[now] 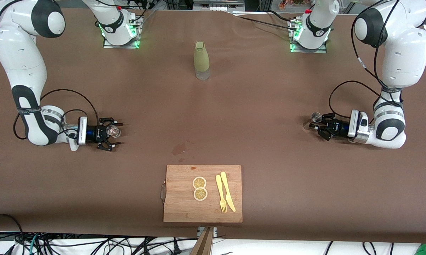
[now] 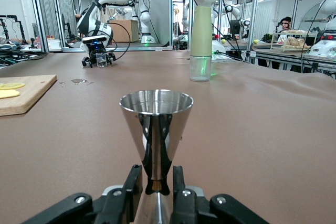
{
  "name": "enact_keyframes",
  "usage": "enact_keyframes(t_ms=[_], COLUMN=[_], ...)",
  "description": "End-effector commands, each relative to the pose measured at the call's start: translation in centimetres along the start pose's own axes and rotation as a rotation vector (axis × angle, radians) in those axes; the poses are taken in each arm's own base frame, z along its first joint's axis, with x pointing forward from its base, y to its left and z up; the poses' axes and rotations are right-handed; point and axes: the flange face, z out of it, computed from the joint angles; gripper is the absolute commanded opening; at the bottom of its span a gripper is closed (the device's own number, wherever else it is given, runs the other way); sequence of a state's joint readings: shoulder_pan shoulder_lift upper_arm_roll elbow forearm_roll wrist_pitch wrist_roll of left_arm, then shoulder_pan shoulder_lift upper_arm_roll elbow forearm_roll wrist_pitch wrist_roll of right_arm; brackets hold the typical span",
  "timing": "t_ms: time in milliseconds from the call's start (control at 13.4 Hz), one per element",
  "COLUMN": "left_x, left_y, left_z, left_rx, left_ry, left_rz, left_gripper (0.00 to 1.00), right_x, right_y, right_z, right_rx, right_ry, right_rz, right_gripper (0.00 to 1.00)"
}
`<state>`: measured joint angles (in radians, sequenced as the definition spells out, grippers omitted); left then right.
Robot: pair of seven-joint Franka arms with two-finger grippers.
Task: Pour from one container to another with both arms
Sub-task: 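Close the right gripper on the glass while the left gripper grasps the jigger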
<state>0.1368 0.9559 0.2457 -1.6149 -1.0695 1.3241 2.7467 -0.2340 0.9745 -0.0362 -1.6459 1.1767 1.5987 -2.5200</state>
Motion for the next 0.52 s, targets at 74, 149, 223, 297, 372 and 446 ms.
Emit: enact_keyframes(t_ms=[74,149,223,297,372,446], left_x=[-0.39,-0.45,-0.52,-0.60,-0.61,-0.61], left_y=[0.21,0.12,0.12,0.16,0.15,0.15], left_z=[0.50,0.74,0.85,0.89,0.88,0.87], left_rx=[-0.006,-0.009,-0.011,-0.011,-0.011,-0.011], left_ry=[0.013,0.011,0.012,0.013,0.011,0.011], left_rz=[0.132,0.132,0.133,0.133,0.134,0.136], left_gripper=[0.11,0.06,0.06,0.06,0.03,0.00], right_x=[-0.26,-0.17,-0.12,-0.01,0.06,0.15], right_y=[0.19,0.24,0.25,0.25,0.22,0.14], right_z=[1.95,2.02,2.11,2.30,2.35,2.44], right_rx=[0.005,0.007,0.009,0.013,0.015,0.023], right_ry=[0.038,0.040,0.042,0.048,0.054,0.062], right_rz=[-0.011,-0.012,-0.014,-0.015,-0.015,-0.015], right_gripper=[0.93,0.91,0.88,0.86,0.85,0.85])
